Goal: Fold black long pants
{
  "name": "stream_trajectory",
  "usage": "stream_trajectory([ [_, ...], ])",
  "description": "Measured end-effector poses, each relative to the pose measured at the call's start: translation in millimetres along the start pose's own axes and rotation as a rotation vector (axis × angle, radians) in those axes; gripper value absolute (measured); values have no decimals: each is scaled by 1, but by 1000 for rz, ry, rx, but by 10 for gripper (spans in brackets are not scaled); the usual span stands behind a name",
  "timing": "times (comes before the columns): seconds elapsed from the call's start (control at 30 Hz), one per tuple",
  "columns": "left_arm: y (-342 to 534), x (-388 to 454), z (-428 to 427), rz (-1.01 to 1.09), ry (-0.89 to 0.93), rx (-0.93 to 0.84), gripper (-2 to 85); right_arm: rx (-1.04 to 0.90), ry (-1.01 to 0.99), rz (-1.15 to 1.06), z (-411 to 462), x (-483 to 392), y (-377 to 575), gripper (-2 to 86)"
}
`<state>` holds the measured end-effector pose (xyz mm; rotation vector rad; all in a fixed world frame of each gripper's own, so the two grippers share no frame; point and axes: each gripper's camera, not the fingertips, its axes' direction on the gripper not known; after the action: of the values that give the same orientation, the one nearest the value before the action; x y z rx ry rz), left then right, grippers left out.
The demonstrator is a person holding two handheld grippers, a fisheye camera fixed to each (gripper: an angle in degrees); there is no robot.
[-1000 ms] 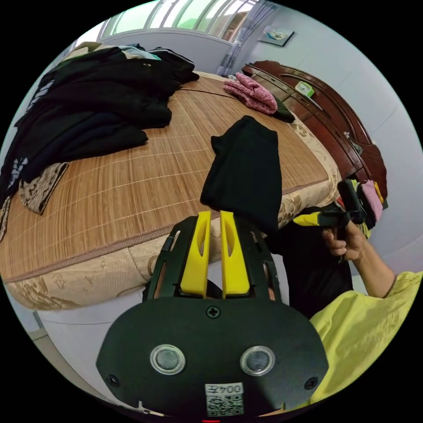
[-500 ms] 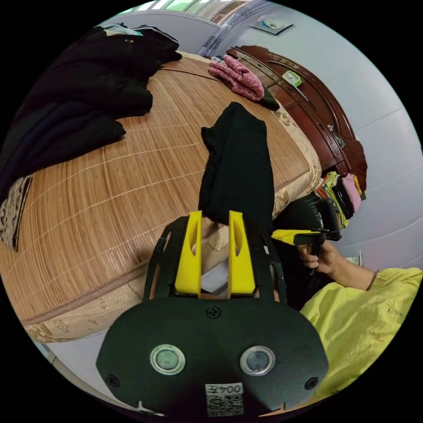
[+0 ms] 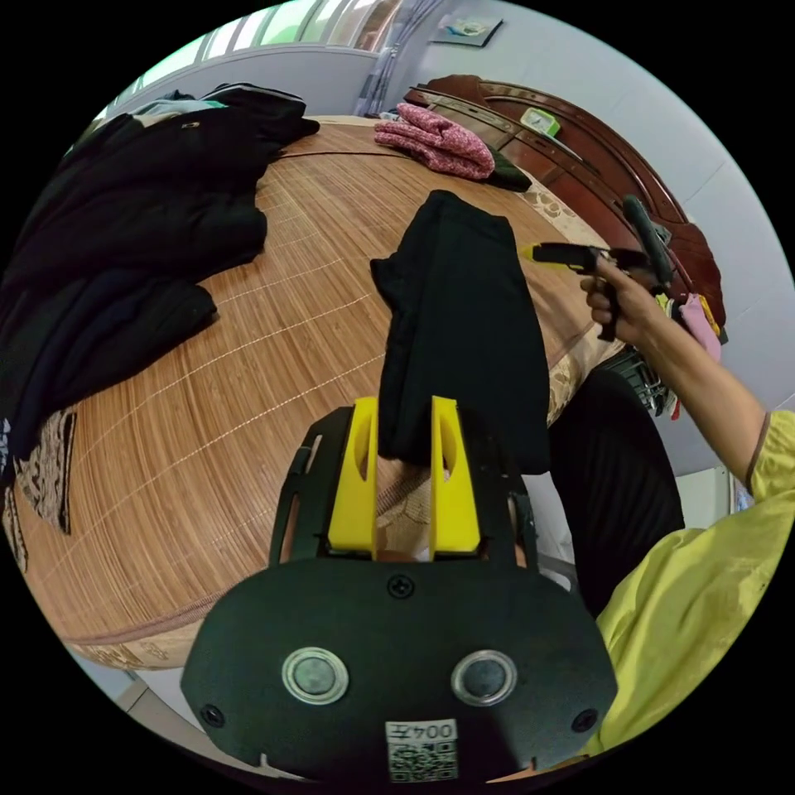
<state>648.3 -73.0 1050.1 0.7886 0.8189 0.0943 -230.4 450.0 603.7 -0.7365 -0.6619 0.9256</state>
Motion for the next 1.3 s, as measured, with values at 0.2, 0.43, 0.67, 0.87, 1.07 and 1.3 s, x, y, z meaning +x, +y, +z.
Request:
stream_trajectory([
  [0.2,-20,18,11,40,-12,-68,43,-107,125,-158,17,-12,-49,124],
  [0.43,-35,47,19,-4,58,-44,25,-174,28,-391,18,-20,-116,124],
  [0.67,-51,76,32,-72,92,26,35,-180,39,-533,21,-46,-176,128],
  [0.87,-50,111,18,64,40,112,71,-67,-163,-498,-28,-24,-165,114],
  [1.07,-35,133,9,181,2,122,86,-101,-537,-430,-75,41,-65,111],
  [1.3,-55,168,17,323,-78,110,96,-56,-578,-325,-94,96,28,101],
])
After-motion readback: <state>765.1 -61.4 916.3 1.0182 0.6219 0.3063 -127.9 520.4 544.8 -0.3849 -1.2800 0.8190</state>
